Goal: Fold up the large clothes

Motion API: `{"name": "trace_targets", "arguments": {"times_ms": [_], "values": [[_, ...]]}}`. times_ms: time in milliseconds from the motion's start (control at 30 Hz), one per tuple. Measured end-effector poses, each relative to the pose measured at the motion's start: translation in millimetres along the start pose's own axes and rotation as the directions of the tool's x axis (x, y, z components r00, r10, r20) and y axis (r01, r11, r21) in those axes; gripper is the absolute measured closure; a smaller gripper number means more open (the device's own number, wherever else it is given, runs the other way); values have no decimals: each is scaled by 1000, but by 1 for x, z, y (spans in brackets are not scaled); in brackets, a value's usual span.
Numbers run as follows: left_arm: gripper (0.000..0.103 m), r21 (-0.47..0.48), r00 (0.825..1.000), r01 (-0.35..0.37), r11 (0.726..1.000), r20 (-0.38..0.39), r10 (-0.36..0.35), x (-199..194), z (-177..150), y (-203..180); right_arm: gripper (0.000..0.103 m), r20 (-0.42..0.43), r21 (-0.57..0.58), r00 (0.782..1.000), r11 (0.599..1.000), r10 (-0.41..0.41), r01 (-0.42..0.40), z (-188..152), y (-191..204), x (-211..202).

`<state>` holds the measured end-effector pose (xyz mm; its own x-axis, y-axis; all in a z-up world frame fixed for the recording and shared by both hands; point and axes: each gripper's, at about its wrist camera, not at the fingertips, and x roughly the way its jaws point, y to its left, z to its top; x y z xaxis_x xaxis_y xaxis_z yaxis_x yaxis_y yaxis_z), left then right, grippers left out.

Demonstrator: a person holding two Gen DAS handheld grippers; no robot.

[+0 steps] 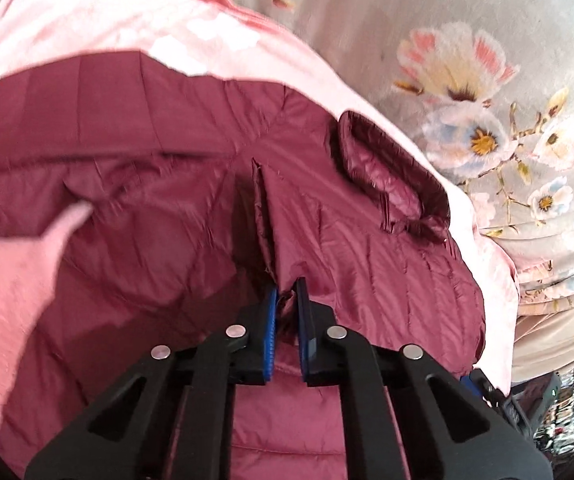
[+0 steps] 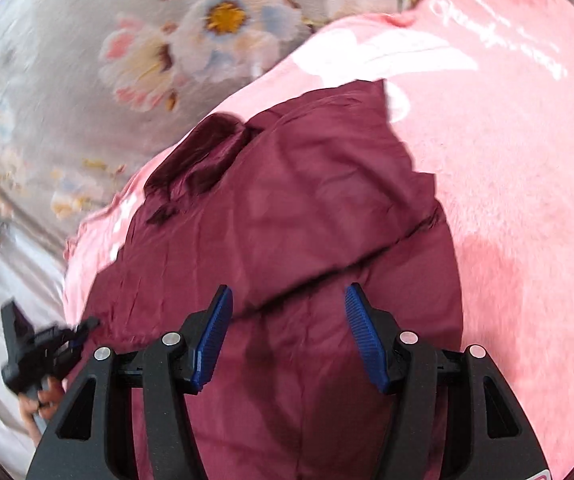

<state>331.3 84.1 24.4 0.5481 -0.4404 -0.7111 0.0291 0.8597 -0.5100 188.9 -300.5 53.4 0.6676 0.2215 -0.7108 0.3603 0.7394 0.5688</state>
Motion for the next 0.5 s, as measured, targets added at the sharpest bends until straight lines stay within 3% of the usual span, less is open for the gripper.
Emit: {"name": "trace_targets", "arguments": {"times_ms": [100, 133, 167, 233, 400, 500], "values": [[96, 22, 1000, -9, 1000, 17, 9, -6, 5, -2, 48, 4, 94, 1000, 996, 8, -8, 18, -17, 11], [97, 28, 1000, -14, 1000, 21, 13, -7, 5, -2, 59, 6, 110, 1000, 994, 9, -10, 21, -20, 12], [97, 38, 999, -16, 999, 31, 15, -10, 7, -4, 81, 8, 131, 1000, 991, 6, -7, 28, -23, 13], [97, 63, 998, -27, 998, 65, 23, -19, 9, -9, 98, 35, 141, 999, 990, 19, -24, 39, -25, 8], [97, 102, 994, -55, 993, 97, 45, -26, 6, -15, 101, 222, 68, 969, 989, 110, -128, 51, -15, -37], [98, 119, 994, -102, 988, 46, 97, 1, -8, -10, 101, 167, 71, 986, 997, 4, -16, 47, -27, -16]]}}
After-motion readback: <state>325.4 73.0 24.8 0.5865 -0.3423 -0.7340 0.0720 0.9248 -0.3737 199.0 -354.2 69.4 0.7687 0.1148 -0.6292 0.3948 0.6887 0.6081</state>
